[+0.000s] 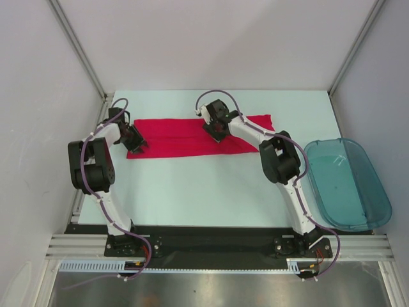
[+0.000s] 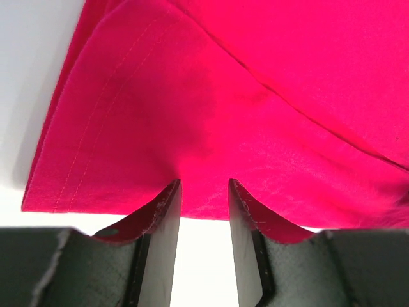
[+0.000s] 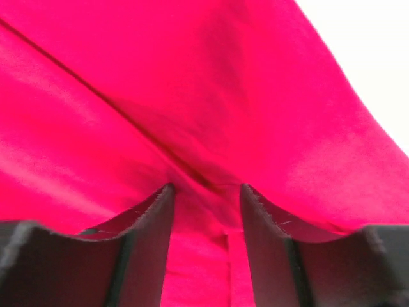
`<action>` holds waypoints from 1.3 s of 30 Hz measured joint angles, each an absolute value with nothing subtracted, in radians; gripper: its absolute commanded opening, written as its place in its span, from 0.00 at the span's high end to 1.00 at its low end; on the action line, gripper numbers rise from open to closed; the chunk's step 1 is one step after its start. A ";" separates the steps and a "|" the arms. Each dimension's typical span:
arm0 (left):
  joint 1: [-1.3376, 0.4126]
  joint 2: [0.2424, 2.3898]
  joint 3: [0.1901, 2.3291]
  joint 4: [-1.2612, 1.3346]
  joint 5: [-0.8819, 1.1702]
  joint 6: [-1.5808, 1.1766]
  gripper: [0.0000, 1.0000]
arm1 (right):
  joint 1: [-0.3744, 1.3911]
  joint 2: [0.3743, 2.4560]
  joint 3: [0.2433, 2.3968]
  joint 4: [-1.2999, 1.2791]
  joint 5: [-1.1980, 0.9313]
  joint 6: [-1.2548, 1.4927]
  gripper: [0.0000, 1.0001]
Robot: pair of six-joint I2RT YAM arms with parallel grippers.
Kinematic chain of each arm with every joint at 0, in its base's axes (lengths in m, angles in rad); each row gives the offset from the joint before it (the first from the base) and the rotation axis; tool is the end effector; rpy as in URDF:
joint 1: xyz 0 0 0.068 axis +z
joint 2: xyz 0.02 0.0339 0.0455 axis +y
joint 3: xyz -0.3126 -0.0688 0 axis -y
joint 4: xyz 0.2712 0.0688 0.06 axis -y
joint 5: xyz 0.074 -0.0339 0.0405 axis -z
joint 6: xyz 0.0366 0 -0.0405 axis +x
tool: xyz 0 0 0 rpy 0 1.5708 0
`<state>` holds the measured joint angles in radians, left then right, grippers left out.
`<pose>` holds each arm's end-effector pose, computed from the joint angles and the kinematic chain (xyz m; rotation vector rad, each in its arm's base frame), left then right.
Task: Fold and stack the t-shirts
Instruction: Fold the tshirt
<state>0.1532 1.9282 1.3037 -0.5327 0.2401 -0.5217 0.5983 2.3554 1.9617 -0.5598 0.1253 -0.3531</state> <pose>0.4248 0.0568 0.1961 -0.8440 2.6154 -0.4314 0.4803 0.3219 0.1961 -1.1065 2.2577 -0.0585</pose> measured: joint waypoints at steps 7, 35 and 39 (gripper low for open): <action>0.157 1.928 1.303 -0.533 0.238 -0.521 0.59 | 0.585 2.364 1.979 -0.560 0.174 -0.356 0.62; 0.171 1.907 1.290 -0.542 0.178 -0.499 0.58 | 0.526 2.374 2.039 -0.613 0.140 -0.222 0.41; 0.171 1.861 1.290 -0.542 0.162 -0.485 0.57 | 0.511 2.318 2.038 -0.652 0.112 -0.144 0.39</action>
<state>0.1715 1.8614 1.2903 -0.5423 0.1616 -0.4854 0.5106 2.3177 2.0384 -0.6521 0.1120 -0.1436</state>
